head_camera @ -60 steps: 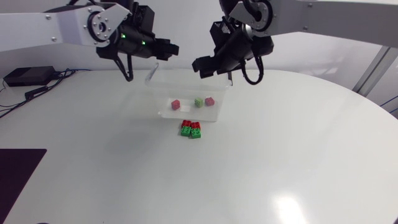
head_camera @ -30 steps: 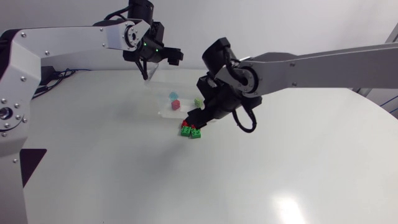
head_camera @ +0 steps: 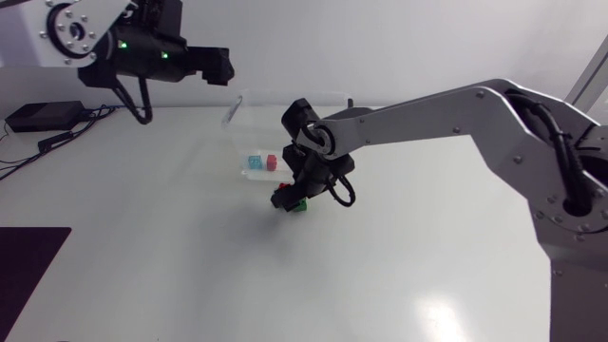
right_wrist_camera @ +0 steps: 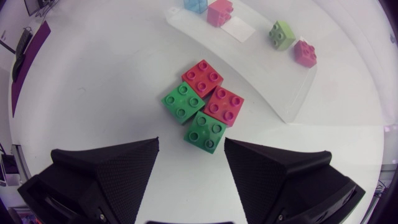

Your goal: Place the duplo bricks in the container

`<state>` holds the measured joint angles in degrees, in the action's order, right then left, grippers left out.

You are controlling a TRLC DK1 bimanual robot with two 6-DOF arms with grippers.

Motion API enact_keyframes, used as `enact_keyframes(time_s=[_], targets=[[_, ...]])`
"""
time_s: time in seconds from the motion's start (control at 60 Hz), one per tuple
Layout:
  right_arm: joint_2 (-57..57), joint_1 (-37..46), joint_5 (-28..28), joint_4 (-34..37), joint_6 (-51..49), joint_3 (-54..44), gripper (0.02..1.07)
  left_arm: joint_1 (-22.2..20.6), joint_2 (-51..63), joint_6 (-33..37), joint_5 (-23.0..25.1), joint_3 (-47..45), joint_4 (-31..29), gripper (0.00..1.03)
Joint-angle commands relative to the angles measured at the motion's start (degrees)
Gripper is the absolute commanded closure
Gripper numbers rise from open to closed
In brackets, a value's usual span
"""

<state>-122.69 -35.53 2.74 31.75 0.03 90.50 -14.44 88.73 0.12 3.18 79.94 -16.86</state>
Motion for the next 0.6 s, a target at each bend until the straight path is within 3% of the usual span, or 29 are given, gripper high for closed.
enact_keyframes(time_s=[0.0,0.417,0.583], targets=[[-3.1,0.5,-0.1,2.3,1.3,3.0,0.30,0.7,-4.1,1.2,1.0,-5.8,0.2,0.05],[-9.4,2.2,0.6,9.8,3.3,11.6,0.31,0.9,-21.4,3.4,3.1,-21.4,-2.2,0.05],[-13.2,2.2,1.7,14.0,3.7,17.1,0.59,1.0,-26.2,5.1,3.9,-23.4,-5.5,0.05]])
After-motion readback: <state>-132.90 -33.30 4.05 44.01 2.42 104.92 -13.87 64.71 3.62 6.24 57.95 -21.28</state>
